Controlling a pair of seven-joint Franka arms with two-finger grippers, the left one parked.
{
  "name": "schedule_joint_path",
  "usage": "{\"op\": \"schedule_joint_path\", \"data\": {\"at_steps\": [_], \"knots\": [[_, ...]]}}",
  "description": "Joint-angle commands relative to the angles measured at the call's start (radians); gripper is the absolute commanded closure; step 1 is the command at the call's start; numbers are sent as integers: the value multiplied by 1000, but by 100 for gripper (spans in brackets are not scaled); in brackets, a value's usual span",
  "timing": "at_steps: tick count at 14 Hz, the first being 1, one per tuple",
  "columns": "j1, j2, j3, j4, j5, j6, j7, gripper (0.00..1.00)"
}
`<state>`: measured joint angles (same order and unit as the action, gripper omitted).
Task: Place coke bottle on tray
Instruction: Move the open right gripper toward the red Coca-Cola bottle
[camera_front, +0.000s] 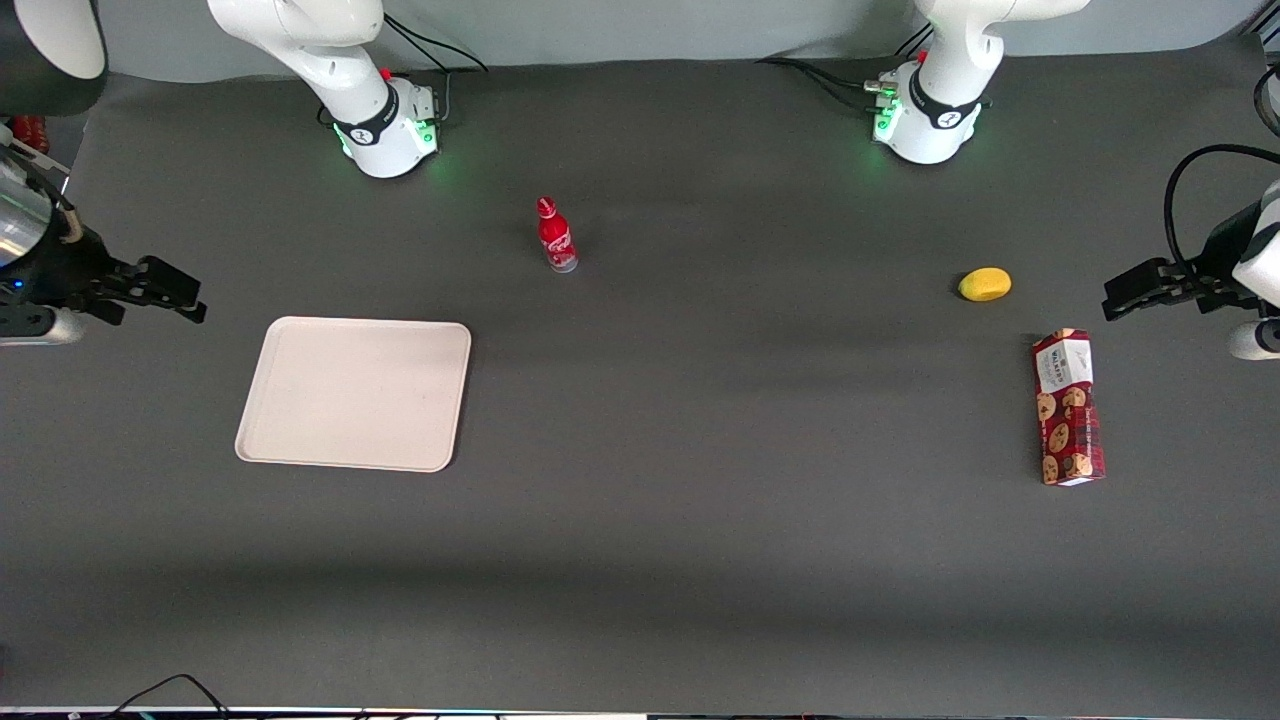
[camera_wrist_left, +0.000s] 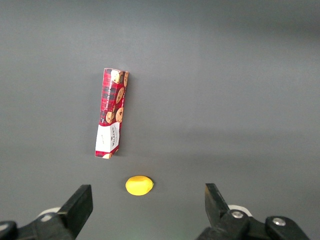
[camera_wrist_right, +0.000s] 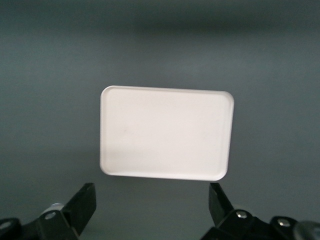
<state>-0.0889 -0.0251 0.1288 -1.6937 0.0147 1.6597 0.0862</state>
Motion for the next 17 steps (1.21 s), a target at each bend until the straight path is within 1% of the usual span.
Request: {"op": "schedule_joint_path", "data": {"at_steps": [1,3,5,6,7,8,9,11,13,15,17], "knots": [[14,-38,90,-59,36,-12,136,0],[14,-76,159,-110,88,-8,168,0],[14,-134,251,-211,93,41,207,0],[14,-168,299,-274,94,81,252,0],[14,-206,360,-337,114,124,307,0],[12,-234,414,-392,137,171,351,0],[15,-248,440,-427,166,201,363,0],[14,-303,494,-509,256,253,365,0],[14,-363,558,-611,316,337,365,0],[14,-386,622,-676,382,400,369,0],[15,-380,710,-724,392,484,450,0]]}}
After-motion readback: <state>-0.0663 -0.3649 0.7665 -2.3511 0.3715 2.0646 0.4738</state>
